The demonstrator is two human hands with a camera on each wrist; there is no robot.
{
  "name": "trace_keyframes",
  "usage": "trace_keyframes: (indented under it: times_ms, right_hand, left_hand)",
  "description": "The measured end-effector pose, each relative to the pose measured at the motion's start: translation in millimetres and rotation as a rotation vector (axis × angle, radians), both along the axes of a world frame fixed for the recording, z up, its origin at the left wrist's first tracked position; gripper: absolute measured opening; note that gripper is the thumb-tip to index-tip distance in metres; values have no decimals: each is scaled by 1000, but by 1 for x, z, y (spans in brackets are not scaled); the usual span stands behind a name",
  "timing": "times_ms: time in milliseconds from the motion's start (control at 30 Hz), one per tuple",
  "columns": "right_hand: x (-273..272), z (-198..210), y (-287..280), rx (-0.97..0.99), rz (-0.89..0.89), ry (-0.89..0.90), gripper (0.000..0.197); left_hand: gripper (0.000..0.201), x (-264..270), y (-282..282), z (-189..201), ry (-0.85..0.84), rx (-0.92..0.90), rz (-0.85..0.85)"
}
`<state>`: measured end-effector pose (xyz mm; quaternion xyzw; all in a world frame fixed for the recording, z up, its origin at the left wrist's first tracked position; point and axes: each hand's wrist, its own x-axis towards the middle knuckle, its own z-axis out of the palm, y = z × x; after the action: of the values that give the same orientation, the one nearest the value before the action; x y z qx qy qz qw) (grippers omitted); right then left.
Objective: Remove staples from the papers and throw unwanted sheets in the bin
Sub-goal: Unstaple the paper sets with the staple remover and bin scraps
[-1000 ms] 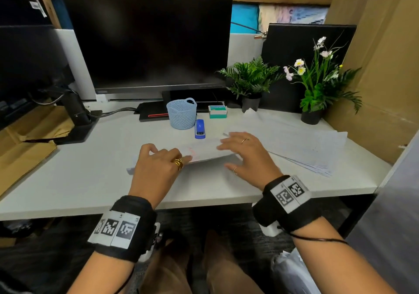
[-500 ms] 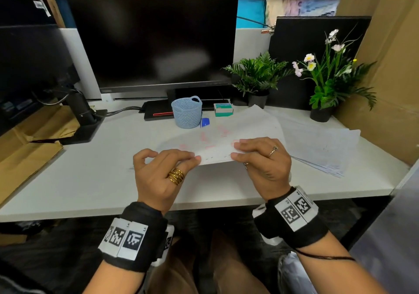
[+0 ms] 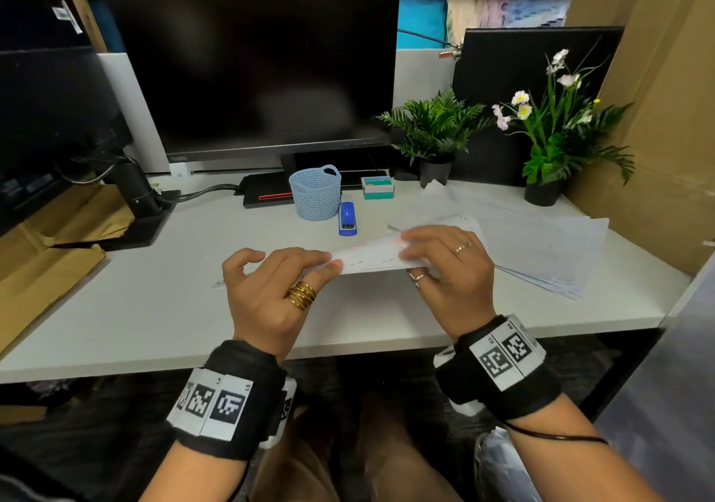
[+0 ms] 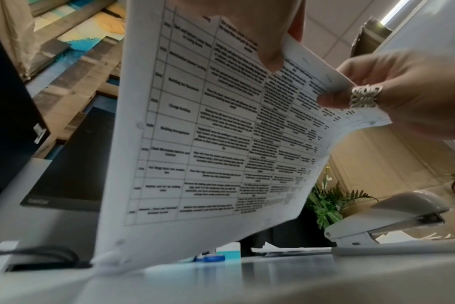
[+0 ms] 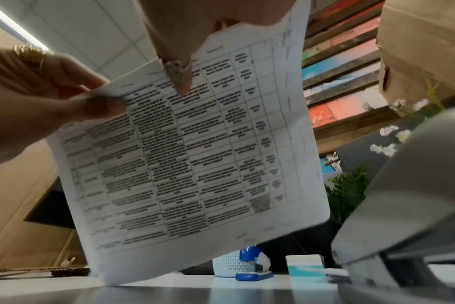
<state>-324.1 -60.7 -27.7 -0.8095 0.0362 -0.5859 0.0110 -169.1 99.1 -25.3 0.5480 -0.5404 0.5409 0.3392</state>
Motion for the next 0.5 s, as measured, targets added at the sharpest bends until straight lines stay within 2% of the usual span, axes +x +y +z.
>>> trace_keyframes:
  times_ms: [67,167,233,333,400,467,500]
  right_hand:
    - [-1,5,4,19,-173,105,30]
    - [-12,18,5,30,-256,63,44]
    - [-24,30,2,6,-296,-20,35]
    - [-50,44,-7,-3,-350,-168,6]
    - [-70,51,-13,142,-282,-262,18]
    - [-88,58,-15,475,-40,-236,36]
    - [-97,62,-12,637,88,-157,42]
  left_hand:
    - [18,-6,-1,10,-56,-19,38]
    - [16,-18,-8,29,-92,-102,107]
    - [13,-24,-14,40,-41,-128,130]
    - [23,-27,-21,50,64,-137,72]
    - [18,-29,-24,57,141,-141,29]
    - [24,-32,-25,66,212,-114,23]
    - [29,-35,-25,71,241,-87,15]
